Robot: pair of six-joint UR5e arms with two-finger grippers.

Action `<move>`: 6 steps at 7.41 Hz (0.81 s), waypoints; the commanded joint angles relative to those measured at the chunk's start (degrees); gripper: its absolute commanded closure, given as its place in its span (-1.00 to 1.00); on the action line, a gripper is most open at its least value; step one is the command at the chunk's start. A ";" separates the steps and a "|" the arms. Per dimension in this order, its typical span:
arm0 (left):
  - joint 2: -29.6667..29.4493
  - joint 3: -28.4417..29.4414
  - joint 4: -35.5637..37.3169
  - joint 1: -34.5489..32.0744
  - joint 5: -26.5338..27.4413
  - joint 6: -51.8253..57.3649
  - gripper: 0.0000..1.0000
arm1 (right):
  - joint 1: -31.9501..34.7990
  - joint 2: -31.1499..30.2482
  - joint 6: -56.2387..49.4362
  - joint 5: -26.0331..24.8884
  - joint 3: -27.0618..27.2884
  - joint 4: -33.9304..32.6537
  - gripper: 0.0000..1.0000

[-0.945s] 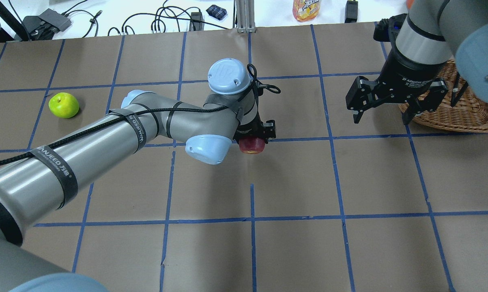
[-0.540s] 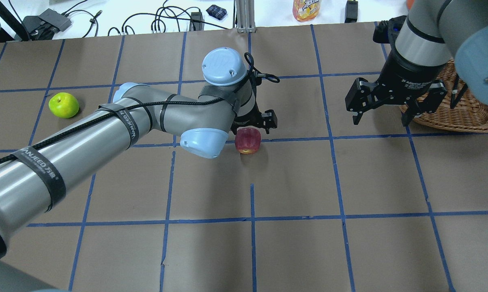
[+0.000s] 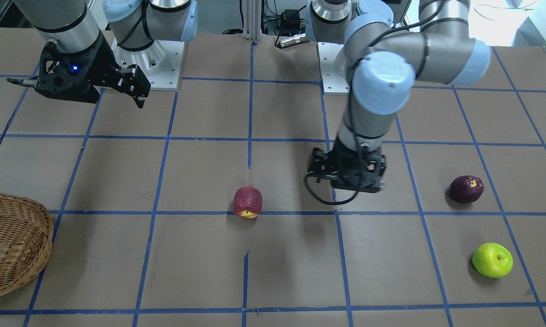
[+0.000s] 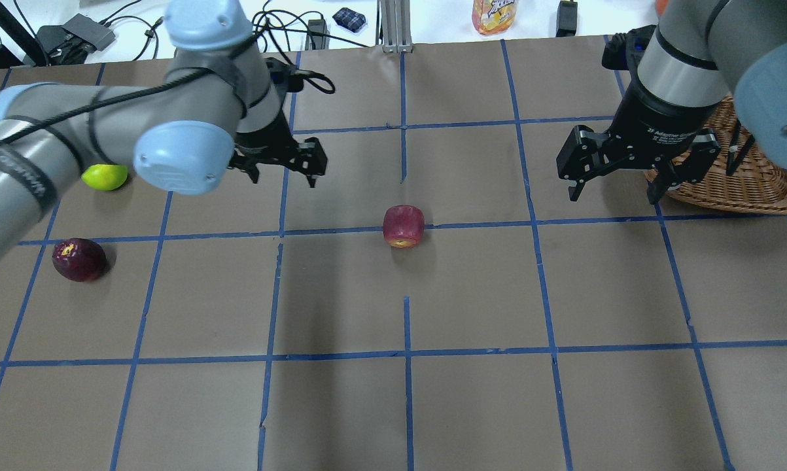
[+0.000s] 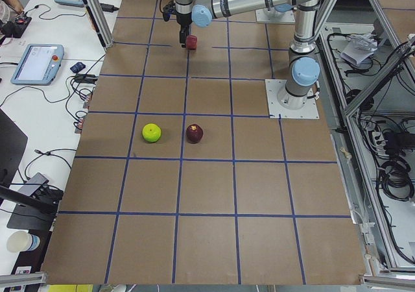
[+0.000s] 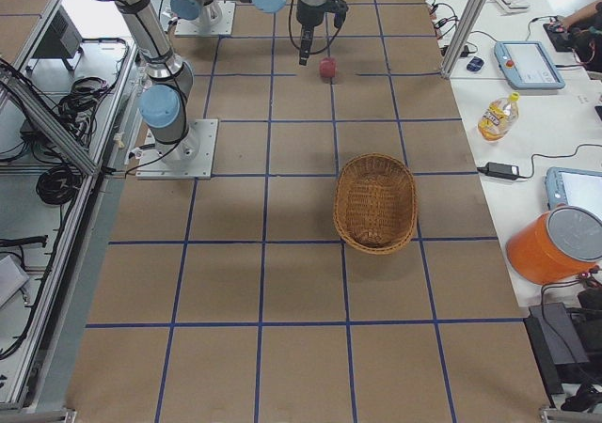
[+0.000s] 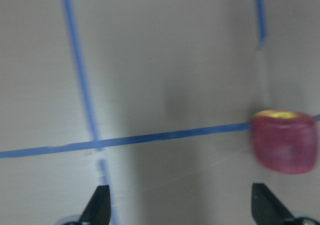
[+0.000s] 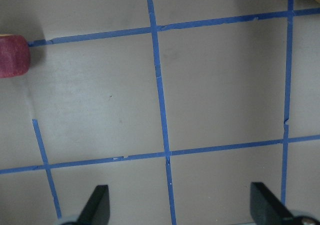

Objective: Put all apples into basket
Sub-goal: 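Release the red apple and move the left gripper to the dark red apple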

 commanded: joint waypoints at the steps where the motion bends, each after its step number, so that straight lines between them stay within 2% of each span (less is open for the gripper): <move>1: 2.78 -0.66 -8.40 16.67 1.47 17.65 -1.00 | 0.83 1.79 0.82 3.20 -0.35 -5.68 -1.00; 2: 0.95 -1.53 -8.00 25.45 1.04 24.94 -1.00 | 3.45 2.93 4.74 4.09 -0.18 -6.39 -1.00; 3: -0.37 -3.28 -7.56 31.37 0.60 32.76 -1.00 | 7.21 5.55 9.22 4.01 -0.44 -9.35 -1.00; 4: -1.86 -4.86 -3.81 33.43 0.77 36.66 -1.00 | 10.73 9.06 11.70 4.10 0.00 -15.56 -1.00; 5: -3.01 -5.05 3.97 34.06 1.38 36.96 -1.00 | 13.64 14.05 15.90 3.75 -0.09 -20.58 -1.00; 6: -4.76 -5.14 5.96 36.59 1.91 37.05 -1.00 | 16.71 18.19 19.51 4.01 -0.09 -25.33 -1.00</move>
